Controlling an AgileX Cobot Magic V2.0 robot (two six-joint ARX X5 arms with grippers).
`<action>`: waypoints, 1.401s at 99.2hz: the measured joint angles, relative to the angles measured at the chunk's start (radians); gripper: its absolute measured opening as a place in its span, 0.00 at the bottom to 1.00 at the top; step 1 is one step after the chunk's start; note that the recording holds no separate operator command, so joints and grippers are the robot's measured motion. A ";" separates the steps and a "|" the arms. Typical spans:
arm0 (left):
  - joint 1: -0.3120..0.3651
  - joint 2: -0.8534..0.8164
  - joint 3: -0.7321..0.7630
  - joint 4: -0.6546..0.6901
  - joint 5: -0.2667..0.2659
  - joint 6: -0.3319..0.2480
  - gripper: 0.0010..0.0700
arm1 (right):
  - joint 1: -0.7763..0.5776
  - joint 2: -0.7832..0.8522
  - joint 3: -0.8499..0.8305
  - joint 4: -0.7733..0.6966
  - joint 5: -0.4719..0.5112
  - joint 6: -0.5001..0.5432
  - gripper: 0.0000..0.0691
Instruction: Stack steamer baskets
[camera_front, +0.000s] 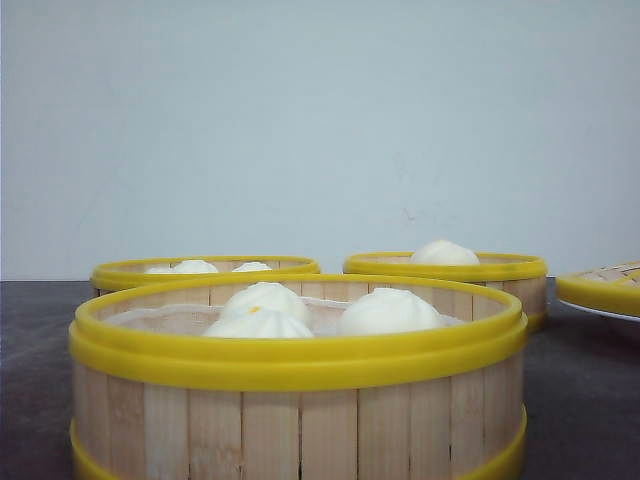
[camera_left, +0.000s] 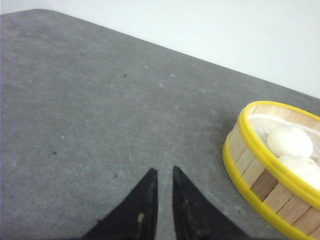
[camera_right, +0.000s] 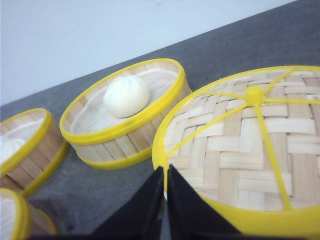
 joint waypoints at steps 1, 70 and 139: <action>0.000 0.000 -0.001 0.001 0.000 -0.005 0.03 | 0.000 0.000 0.000 0.000 0.000 0.008 0.01; 0.000 0.280 0.505 -0.098 0.073 -0.005 0.02 | -0.001 0.352 0.539 -0.072 0.083 0.098 0.01; -0.082 0.831 0.727 -0.053 0.157 0.142 0.50 | 0.076 0.694 0.834 -0.246 0.147 -0.286 0.63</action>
